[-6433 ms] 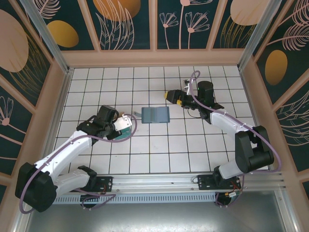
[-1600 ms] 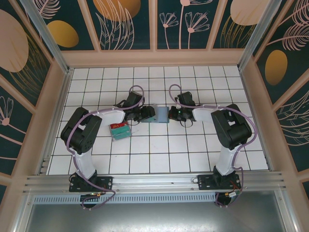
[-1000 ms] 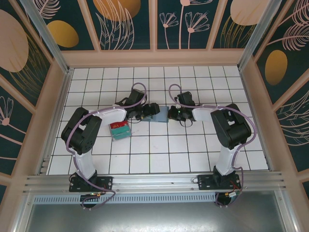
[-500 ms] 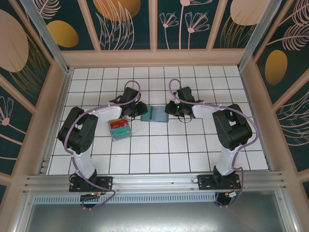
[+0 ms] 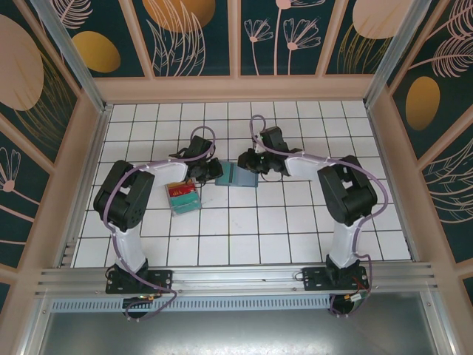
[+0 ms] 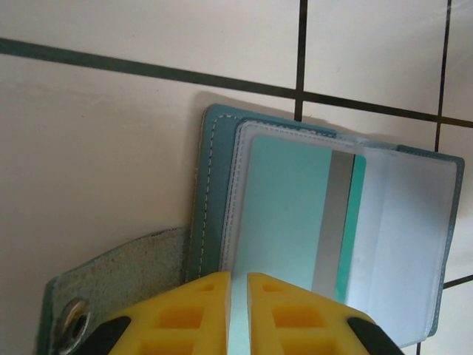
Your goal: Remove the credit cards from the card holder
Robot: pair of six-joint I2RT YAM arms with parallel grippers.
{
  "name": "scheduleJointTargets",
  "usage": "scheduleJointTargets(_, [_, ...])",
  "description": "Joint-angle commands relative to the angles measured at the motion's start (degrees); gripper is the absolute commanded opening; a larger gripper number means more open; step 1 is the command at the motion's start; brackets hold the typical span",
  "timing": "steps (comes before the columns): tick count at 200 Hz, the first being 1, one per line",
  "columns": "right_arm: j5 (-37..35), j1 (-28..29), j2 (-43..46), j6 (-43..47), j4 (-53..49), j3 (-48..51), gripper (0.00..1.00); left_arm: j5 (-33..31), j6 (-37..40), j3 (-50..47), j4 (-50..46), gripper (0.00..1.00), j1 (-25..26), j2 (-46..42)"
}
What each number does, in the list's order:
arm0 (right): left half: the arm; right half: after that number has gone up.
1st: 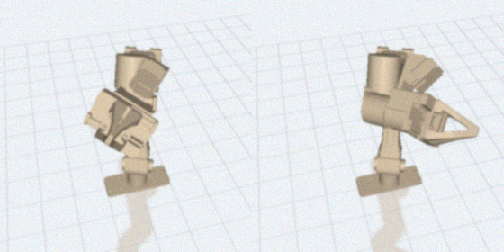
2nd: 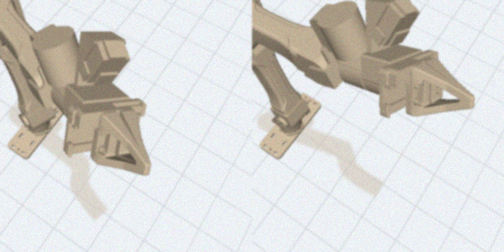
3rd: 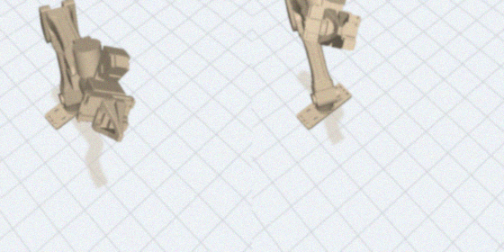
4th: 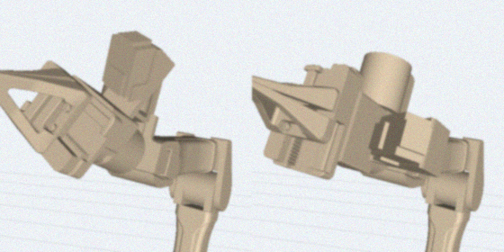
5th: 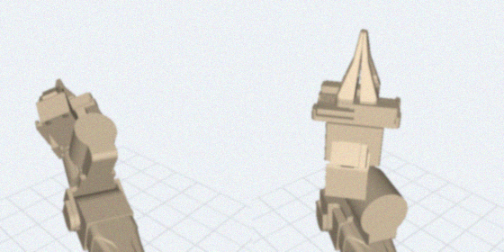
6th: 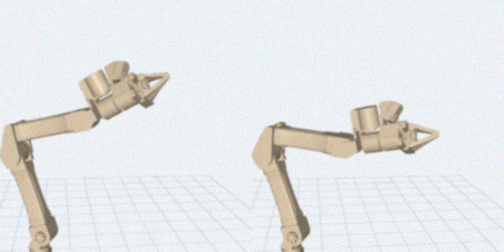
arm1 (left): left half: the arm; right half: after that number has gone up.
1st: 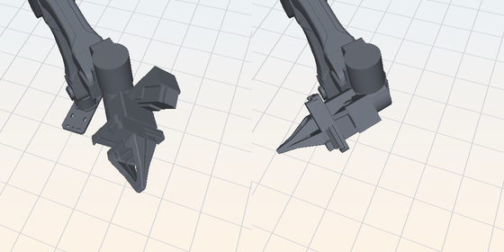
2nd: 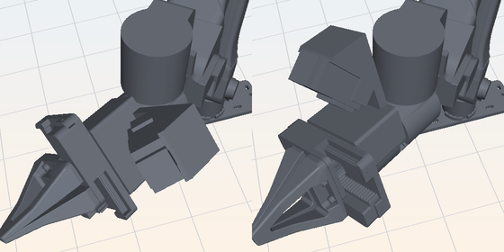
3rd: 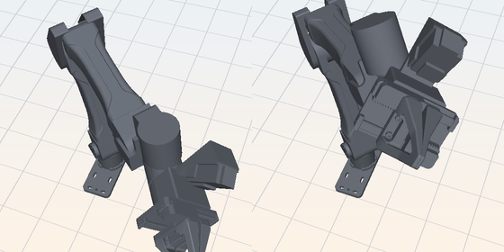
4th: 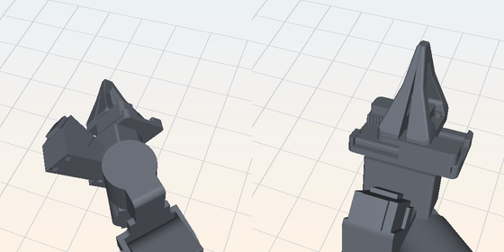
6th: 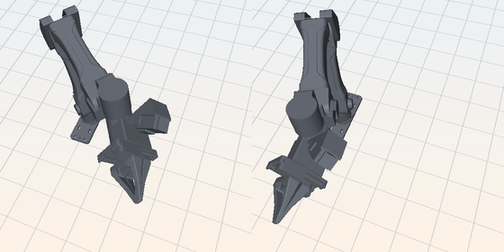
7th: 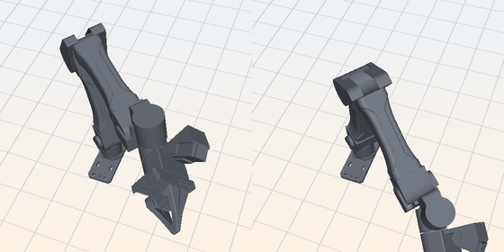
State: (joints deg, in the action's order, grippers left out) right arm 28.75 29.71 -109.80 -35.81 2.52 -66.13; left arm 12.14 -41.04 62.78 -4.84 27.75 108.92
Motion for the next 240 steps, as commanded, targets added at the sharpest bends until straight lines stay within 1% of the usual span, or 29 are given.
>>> scheduleJointTargets(1, [1.9, 0.6, -2.7, -1.3, -0.8, -2.6, 0.2, 1.2, -0.8, -1.0, 0.7, 0.15, -0.2, 1.2])
scheduleJointTargets(63, [2.7, 1.0, -6.8, -2.3, -2.0, -3.8, 0.2, 0.7, -1.7, -1.4, -0.2, 0.15, -0.2, 2.2])
scheduleJointTargets(201, [3.2, 1.3, -10.3, -2.6, -3.5, -6.1, 0.19, 2.1, -2.1, -1.3, 0.2, 0.15, -0.1, 2.3])
scheduleJointTargets(209, [3.2, 1.3, -10.3, -2.5, -3.6, -6.3, 0.18, 2.0, -2.0, -1.3, 0.1, 0.15, -0.1, 2.3])
scheduleJointTargets(225, [3.2, 1.3, -10.4, -2.5, -3.6, -6.3, 0.13, 1.9, -2.0, -1.4, -0.1, 0.15, -0.1, 2.3])
scheduleJointTargets(240, [3.3, 1.3, -10.5, -2.6, -3.6, -6.5, 0.12, 2.3, -2.1, -1.3, 0.2, 0.15, -0.2, 2.4])
